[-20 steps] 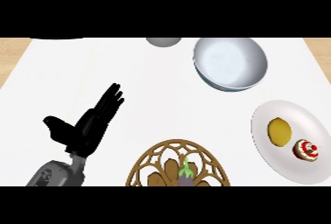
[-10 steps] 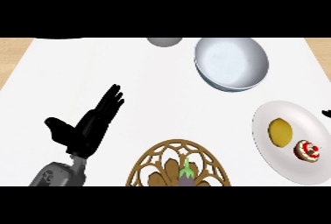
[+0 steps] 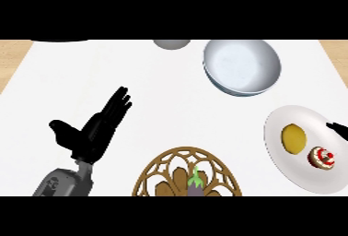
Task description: Pick the cupcake from the plate and place it in the bowl
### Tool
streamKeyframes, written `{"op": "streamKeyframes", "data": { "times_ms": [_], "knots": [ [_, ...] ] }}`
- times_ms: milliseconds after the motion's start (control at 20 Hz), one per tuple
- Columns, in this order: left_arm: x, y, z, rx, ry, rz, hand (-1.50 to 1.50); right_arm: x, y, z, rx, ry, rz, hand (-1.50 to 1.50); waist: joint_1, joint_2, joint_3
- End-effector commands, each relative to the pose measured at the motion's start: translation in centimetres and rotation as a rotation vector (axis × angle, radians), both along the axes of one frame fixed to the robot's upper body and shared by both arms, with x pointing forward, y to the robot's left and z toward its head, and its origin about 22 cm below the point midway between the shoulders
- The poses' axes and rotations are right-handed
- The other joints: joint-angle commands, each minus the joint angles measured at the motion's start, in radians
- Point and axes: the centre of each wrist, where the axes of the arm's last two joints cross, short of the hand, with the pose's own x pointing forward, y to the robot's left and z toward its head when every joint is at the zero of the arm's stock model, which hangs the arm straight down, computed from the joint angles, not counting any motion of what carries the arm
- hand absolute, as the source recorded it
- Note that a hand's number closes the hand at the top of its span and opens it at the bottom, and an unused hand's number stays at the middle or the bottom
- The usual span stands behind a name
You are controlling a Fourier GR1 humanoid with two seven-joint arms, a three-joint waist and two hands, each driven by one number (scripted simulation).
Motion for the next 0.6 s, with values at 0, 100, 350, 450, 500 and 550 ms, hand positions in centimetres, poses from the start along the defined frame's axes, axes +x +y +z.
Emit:
{"op": "streamKeyframes", "data": {
  "times_ms": [0,100,350,450,500,550],
  "knots": [
    [-1.6,1.0,-1.5,-0.012,-0.001,-0.003,0.0,1.4,-0.5,-2.5,0.01,-0.006,0.013,-1.5,0.006,0.001,0.0],
    [0.9,-1.1,-0.8,0.001,0.003,0.007,0.0,-0.2,1.0,-1.6,-0.019,0.001,0.019,-1.5,-0.006,0.0,0.0],
    [-0.4,0.5,0.3,-0.022,-0.003,0.013,0.0,0.7,-0.2,-2.3,-0.027,-0.026,-0.004,-1.5,-0.002,-0.001,0.0],
    [0.3,2.5,0.3,-0.006,-0.007,0.021,0.0,-0.2,0.3,-4.0,-0.031,0.003,0.024,-1.5,-0.003,-0.001,0.0],
    [0.8,1.6,-0.7,0.008,-0.001,0.003,0.0,2.5,1.4,-4.4,-0.02,-0.009,0.008,-1.5,0.002,0.001,0.0],
    [-1.8,0.5,0.7,-0.001,0.0,0.018,0.0,-1.2,-0.9,-2.0,-0.04,-0.025,0.0,-1.5,-0.005,-0.003,0.0]
  ]
}}
